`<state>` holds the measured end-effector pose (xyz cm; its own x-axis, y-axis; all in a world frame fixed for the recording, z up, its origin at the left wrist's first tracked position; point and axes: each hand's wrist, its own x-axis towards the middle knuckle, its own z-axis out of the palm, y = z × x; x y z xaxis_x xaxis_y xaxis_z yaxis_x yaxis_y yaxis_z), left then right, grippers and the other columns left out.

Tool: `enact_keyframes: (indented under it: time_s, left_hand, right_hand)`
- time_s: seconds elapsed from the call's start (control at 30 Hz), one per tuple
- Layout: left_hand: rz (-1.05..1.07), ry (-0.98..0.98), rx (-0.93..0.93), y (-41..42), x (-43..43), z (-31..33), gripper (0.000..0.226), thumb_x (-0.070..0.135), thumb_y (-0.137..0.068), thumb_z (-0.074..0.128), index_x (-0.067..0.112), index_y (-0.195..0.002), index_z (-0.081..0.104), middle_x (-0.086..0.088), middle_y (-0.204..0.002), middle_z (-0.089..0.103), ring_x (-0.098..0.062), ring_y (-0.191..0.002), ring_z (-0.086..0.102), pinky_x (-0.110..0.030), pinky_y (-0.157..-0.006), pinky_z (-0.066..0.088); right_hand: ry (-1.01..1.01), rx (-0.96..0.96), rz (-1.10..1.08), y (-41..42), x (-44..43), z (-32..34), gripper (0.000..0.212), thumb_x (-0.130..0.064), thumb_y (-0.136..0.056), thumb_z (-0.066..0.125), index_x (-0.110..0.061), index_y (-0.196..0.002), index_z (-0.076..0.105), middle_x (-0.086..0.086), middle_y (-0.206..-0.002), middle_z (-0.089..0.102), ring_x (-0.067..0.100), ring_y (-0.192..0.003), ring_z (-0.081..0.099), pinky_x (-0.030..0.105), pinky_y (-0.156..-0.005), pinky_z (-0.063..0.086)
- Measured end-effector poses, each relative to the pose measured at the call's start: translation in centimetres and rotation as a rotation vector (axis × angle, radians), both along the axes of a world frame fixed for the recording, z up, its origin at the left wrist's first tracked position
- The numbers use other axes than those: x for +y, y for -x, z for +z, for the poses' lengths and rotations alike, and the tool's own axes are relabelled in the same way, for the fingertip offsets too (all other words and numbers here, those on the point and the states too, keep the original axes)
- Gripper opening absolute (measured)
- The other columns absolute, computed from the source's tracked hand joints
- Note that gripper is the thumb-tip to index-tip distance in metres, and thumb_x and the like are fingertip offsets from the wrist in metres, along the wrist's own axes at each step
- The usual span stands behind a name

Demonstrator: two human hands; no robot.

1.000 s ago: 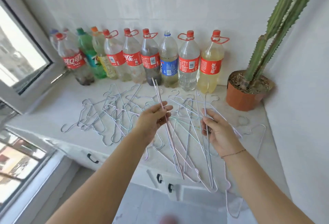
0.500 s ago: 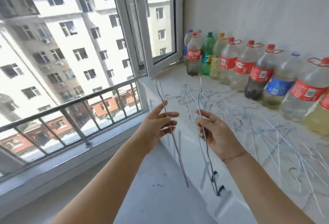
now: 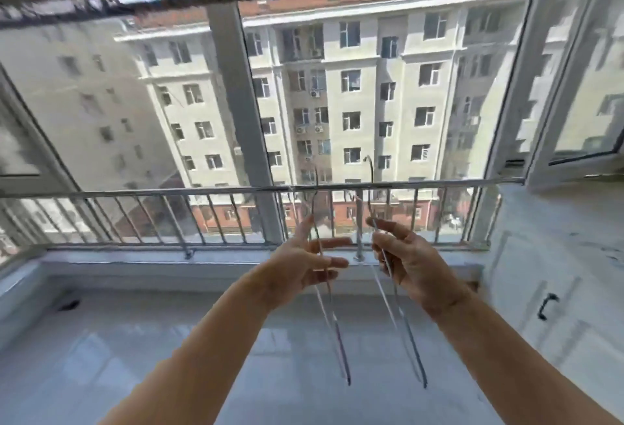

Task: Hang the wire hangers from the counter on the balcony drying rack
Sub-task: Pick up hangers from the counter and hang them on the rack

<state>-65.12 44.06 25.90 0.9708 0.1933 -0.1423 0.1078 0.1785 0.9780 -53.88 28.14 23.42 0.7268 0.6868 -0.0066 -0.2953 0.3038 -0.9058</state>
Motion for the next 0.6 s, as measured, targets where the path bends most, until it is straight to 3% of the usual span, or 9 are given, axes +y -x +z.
enact_keyframes:
  time_s: [0.07, 0.13, 0.27, 0.4, 0.5, 0.6]
  left_hand:
    - [0.068, -0.001, 0.011, 4.6, 4.3, 0.7, 0.074, -0.019, -0.085, 0.046, 0.042, -0.127, 0.038, -0.012, -0.119, 0.066, -0.021, -0.082, 0.067, -0.029, -0.067, 0.052]
    - [0.152, 0.017, 0.011, 9.1, 8.3, 1.3, 0.069, -0.019, -0.086, 0.045, 0.023, -0.14, 0.032, -0.013, -0.119, 0.066, -0.022, -0.081, 0.069, -0.028, -0.065, 0.055]
    - [0.352, 0.018, -0.001, 17.8, 15.1, 2.6, 0.047, -0.014, -0.088, 0.047, -0.001, -0.133, 0.042, -0.016, -0.122, 0.062, -0.023, -0.088, 0.069, -0.027, -0.076, 0.058]
    - [0.554, 0.017, -0.069, 24.6, 21.6, 3.4, 0.033, -0.014, -0.089, 0.046, -0.006, -0.121, 0.052, -0.023, -0.114, 0.063, -0.019, -0.081, 0.07, -0.023, -0.073, 0.058]
    - [0.683, 0.014, -0.121, 28.4, 26.3, 3.9, 0.029, -0.014, -0.09, 0.043, -0.003, -0.113, 0.057, -0.02, -0.103, 0.068, -0.018, -0.078, 0.072, -0.023, -0.071, 0.058]
    - [0.786, 0.019, -0.166, 31.2, 30.7, 4.9, 0.03, -0.013, -0.091, 0.043, -0.006, -0.118, 0.054, -0.017, -0.099, 0.069, -0.02, -0.078, 0.072, -0.024, -0.07, 0.058]
  right_hand:
    - [-0.019, -0.002, 0.077, 3.5, 5.3, 0.5, 0.037, -0.018, -0.069, 0.067, -0.018, -0.107, 0.066, -0.004, -0.063, 0.057, 0.005, -0.052, 0.05, 0.015, -0.047, 0.041]
    - [-0.032, -0.008, 0.157, 6.9, 10.3, 1.0, 0.039, -0.018, -0.071, 0.067, -0.016, -0.11, 0.066, -0.004, -0.066, 0.058, 0.008, -0.057, 0.049, 0.015, -0.049, 0.042]
    - [-0.075, -0.019, 0.286, 13.9, 19.3, 2.4, 0.039, -0.016, -0.07, 0.066, -0.015, -0.109, 0.066, -0.001, -0.066, 0.054, 0.009, -0.058, 0.046, 0.014, -0.049, 0.042]
    - [-0.086, -0.026, 0.397, 19.8, 27.3, 3.7, 0.043, -0.015, -0.071, 0.065, -0.011, -0.114, 0.063, -0.001, -0.066, 0.049, 0.01, -0.059, 0.042, 0.015, -0.048, 0.039]
    - [-0.099, -0.026, 0.475, 22.9, 33.2, 4.4, 0.032, -0.008, -0.076, 0.063, -0.012, -0.109, 0.064, 0.0, -0.064, 0.049, 0.009, -0.052, 0.044, 0.015, -0.045, 0.038]
    - [-0.125, -0.033, 0.533, 25.1, 38.8, 5.3, 0.028, -0.007, -0.076, 0.063, -0.012, -0.104, 0.066, -0.001, -0.061, 0.052, 0.007, -0.049, 0.046, 0.015, -0.042, 0.039]
